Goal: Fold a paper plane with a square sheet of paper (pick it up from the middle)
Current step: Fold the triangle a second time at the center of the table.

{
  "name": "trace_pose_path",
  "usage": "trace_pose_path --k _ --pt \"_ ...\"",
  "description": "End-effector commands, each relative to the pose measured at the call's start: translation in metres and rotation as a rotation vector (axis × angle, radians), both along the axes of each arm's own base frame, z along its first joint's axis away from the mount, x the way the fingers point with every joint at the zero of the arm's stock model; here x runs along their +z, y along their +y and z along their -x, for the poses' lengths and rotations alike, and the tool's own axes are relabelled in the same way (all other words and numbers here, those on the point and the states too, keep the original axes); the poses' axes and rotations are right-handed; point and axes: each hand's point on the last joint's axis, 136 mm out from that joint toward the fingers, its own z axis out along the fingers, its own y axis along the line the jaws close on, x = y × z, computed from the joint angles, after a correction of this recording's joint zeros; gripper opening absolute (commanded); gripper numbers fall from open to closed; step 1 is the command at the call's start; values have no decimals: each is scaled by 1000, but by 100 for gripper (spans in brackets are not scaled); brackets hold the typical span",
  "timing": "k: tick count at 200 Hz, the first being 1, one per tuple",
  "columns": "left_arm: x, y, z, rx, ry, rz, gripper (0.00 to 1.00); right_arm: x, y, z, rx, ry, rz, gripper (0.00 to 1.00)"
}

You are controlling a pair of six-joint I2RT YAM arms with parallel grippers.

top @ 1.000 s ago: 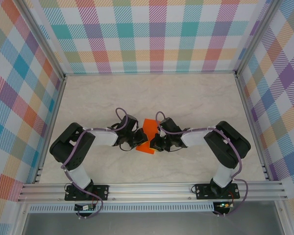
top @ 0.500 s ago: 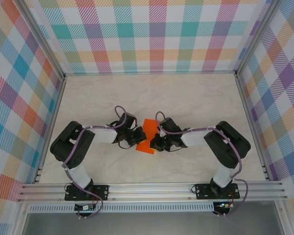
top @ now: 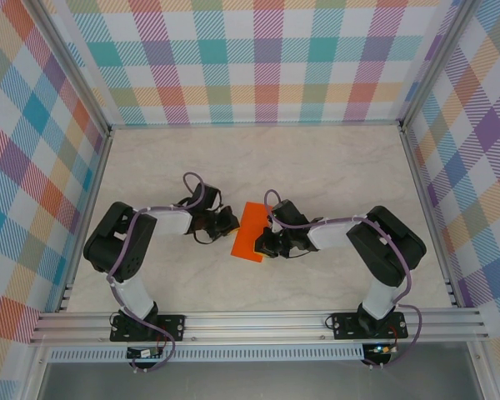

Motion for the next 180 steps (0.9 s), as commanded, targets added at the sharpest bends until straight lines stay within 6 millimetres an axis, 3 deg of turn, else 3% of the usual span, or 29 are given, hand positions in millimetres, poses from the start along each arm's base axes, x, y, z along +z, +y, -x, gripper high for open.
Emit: trace_pose_path --k 1,47,73,96,132,180 --pt "-10 18 -11 18 6 -69 0 -37 -25 28 21 124 139 7" --pt "31 13 -13 11 -59 -17 0 -32 -20 24 25 116 126 7" --pt "55 8 -2 -9 -104 26 0 -29 -18 21 21 112 125 7" --pt "63 -8 10 -68 -108 81 0 -26 -17 19 18 107 120 7" --pt "44 -32 24 -143 -78 93 0 -23 -16 17 13 95 120 8" --pt "10 -28 18 -122 -39 36 0 -20 -15 15 16 90 114 8"
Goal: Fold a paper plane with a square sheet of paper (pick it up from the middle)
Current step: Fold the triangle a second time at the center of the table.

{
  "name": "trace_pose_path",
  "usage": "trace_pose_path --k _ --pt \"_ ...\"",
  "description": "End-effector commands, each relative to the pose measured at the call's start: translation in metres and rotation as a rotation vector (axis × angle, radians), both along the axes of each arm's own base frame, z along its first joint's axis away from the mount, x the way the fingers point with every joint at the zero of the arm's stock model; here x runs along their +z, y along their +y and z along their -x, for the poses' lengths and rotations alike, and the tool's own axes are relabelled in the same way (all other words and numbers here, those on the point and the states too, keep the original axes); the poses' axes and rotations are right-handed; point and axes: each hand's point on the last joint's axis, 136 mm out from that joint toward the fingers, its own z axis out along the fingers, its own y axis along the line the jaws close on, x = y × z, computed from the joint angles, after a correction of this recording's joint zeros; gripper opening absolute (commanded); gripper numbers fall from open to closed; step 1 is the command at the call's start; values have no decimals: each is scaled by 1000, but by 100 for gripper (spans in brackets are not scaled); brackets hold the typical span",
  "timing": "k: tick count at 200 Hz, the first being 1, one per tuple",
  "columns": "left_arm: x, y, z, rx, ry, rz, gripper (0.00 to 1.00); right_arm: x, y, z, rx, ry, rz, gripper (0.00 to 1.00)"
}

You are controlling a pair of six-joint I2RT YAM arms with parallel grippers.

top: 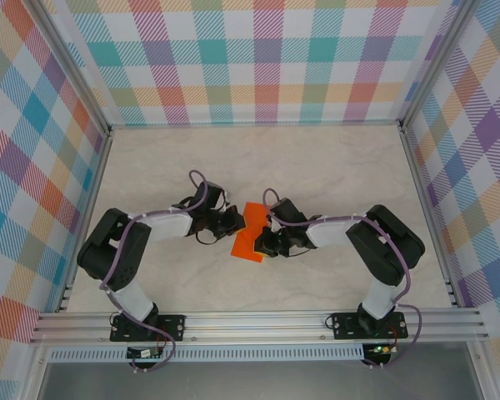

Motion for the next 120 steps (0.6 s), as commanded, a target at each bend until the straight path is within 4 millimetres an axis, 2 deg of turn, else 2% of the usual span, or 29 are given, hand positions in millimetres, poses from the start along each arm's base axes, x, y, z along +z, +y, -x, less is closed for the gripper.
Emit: trace_pose_path --k 1,40,84,105,120 --pt "-15 0 -2 -4 4 -20 0 -22 -16 16 4 74 98 8" --pt "-41 13 2 19 59 -114 0 -7 -6 10 14 58 58 9" --pt "-50 21 9 25 77 -145 0 24 20 -11 33 -6 -30 11" --pt "-50 21 10 26 79 -144 0 24 28 -19 35 -2 -37 11" --pt "-49 20 9 29 77 -140 0 16 30 -24 30 0 -17 11"
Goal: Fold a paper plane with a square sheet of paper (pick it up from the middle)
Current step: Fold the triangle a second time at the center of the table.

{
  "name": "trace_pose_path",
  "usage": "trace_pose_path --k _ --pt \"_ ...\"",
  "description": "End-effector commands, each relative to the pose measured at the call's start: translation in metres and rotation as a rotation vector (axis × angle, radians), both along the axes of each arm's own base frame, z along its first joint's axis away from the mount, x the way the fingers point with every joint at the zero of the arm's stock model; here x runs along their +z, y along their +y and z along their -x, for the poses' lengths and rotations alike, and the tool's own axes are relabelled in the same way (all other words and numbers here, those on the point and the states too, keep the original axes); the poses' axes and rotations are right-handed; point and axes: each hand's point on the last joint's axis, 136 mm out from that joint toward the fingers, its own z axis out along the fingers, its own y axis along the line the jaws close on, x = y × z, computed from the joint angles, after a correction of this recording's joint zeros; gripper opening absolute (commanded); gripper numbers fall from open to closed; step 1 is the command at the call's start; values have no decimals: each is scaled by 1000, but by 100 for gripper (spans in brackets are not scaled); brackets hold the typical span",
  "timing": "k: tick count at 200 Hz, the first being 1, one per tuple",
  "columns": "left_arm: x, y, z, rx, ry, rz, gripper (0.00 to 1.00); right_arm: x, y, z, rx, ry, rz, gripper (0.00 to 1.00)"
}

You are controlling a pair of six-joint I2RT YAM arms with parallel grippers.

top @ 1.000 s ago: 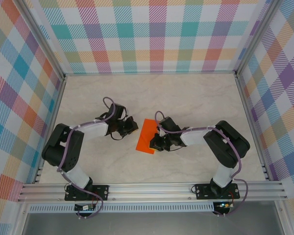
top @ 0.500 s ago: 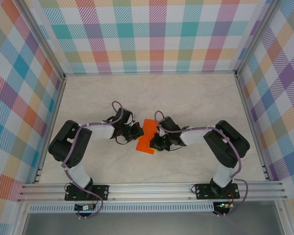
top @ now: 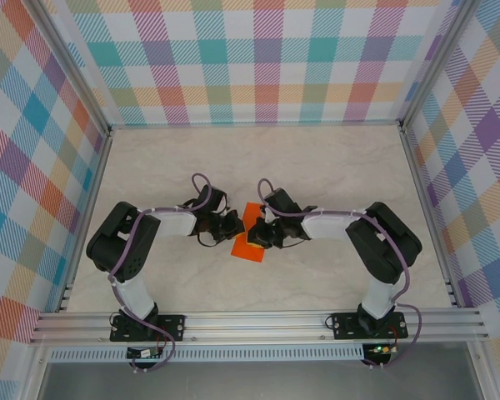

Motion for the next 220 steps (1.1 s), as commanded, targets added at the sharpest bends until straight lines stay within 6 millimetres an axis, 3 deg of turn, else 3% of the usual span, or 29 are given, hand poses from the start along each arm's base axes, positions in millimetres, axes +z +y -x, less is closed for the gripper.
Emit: trace_pose_path --k 1,49,102,170,220 --pt "-23 16 8 25 35 -92 0 -12 6 -2 19 18 23 11" --pt "-21 14 7 24 34 -84 0 -37 4 -3 19 49 64 10" --pt "-28 17 9 39 49 -93 0 -55 -15 18 19 99 100 11" --pt "-38 25 13 77 80 -124 0 -42 -24 39 48 126 67 12" --pt "-40 29 13 89 82 -135 0 -43 -44 65 50 163 69 13"
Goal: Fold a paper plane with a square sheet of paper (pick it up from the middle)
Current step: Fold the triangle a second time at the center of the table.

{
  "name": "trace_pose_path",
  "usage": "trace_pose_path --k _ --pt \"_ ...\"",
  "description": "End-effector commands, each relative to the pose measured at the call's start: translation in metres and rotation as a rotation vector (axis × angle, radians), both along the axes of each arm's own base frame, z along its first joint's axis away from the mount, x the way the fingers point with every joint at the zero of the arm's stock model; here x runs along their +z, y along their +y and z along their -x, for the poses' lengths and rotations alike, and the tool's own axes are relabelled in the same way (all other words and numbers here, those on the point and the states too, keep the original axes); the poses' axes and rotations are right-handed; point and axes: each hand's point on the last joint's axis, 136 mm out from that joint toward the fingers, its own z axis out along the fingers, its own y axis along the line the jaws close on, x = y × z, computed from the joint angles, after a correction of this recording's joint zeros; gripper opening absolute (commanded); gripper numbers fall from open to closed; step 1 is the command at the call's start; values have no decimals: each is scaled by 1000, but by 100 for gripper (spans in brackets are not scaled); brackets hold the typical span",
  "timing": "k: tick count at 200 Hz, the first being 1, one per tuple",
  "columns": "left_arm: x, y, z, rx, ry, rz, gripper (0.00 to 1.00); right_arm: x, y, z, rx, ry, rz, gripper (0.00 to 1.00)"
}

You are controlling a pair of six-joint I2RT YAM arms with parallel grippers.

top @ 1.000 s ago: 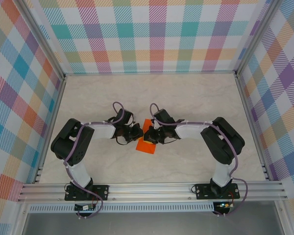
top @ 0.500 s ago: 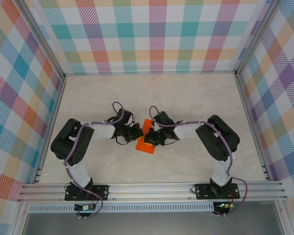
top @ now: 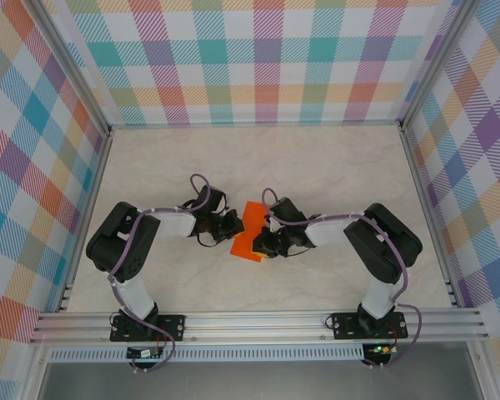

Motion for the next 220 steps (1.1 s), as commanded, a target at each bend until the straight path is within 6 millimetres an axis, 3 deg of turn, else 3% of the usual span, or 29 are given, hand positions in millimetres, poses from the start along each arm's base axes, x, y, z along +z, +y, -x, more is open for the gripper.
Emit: trace_pose_path --k 1,36,64,94,147,178,220 --pt "-39 28 15 61 83 -142 0 -17 -23 36 28 109 68 13" --pt "-38 27 15 59 84 -135 0 -20 -41 51 32 120 110 14" --pt "-36 25 15 53 83 -127 0 -9 -41 50 50 91 110 15" --pt "-33 23 15 49 81 -117 0 7 -34 36 41 35 95 15" --pt "-31 24 16 47 77 -120 0 39 7 3 35 -39 -49 17" --pt "-31 23 16 43 82 -114 0 21 12 1 40 -2 -19 17" --pt "-30 23 14 54 82 -114 0 -3 -5 22 53 61 23 17"
